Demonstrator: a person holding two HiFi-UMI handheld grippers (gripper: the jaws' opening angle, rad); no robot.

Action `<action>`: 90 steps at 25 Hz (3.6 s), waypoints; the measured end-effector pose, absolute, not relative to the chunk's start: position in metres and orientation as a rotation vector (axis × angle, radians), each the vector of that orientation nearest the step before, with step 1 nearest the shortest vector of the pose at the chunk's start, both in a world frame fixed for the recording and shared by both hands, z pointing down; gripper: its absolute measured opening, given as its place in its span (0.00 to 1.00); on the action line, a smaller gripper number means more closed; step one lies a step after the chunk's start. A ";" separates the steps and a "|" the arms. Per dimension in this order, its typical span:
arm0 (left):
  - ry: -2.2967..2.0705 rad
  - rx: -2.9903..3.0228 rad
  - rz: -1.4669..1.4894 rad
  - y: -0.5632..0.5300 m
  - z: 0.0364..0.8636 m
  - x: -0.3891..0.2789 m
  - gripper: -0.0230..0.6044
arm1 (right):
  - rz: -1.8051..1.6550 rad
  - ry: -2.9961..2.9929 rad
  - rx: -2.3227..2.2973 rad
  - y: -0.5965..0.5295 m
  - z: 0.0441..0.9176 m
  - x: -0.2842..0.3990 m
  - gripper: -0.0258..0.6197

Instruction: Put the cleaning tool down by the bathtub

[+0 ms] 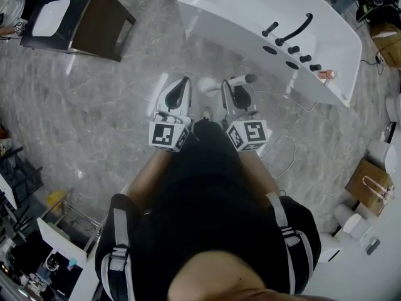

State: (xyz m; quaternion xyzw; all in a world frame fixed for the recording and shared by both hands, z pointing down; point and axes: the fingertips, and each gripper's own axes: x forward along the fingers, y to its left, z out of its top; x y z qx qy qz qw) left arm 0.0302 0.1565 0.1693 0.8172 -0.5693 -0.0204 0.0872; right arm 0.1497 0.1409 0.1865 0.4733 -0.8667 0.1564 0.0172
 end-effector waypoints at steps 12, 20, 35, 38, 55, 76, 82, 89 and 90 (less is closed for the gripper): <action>-1.750 2.392 -0.062 0.124 0.174 0.012 0.05 | 0.478 -2.664 1.469 0.092 0.205 0.140 0.19; -1.697 2.395 -0.044 0.076 0.194 -0.009 0.05 | 0.484 -2.607 1.500 0.053 0.228 0.122 0.19; -1.597 2.415 -0.009 -0.005 0.224 -0.027 0.05 | 0.531 -2.539 1.561 -0.019 0.270 0.101 0.19; -1.587 2.406 -0.004 -0.012 0.234 -0.026 0.05 | 0.539 -2.530 1.564 -0.028 0.279 0.100 0.19; -1.577 2.371 0.010 -0.045 0.291 -0.036 0.05 | 0.590 -2.463 1.574 -0.060 0.343 0.093 0.19; -1.568 2.333 0.042 -0.094 0.384 -0.072 0.05 | 0.619 -2.384 1.588 -0.105 0.454 0.068 0.19; -1.538 2.337 0.057 -0.102 0.416 -0.076 0.05 | 0.641 -2.366 1.595 -0.116 0.486 0.059 0.19; -1.483 2.311 0.076 -0.109 0.461 -0.078 0.05 | 0.676 -2.330 1.607 -0.128 0.528 0.053 0.19; -1.484 2.310 0.072 -0.112 0.466 -0.079 0.05 | 0.678 -2.325 1.610 -0.131 0.534 0.052 0.19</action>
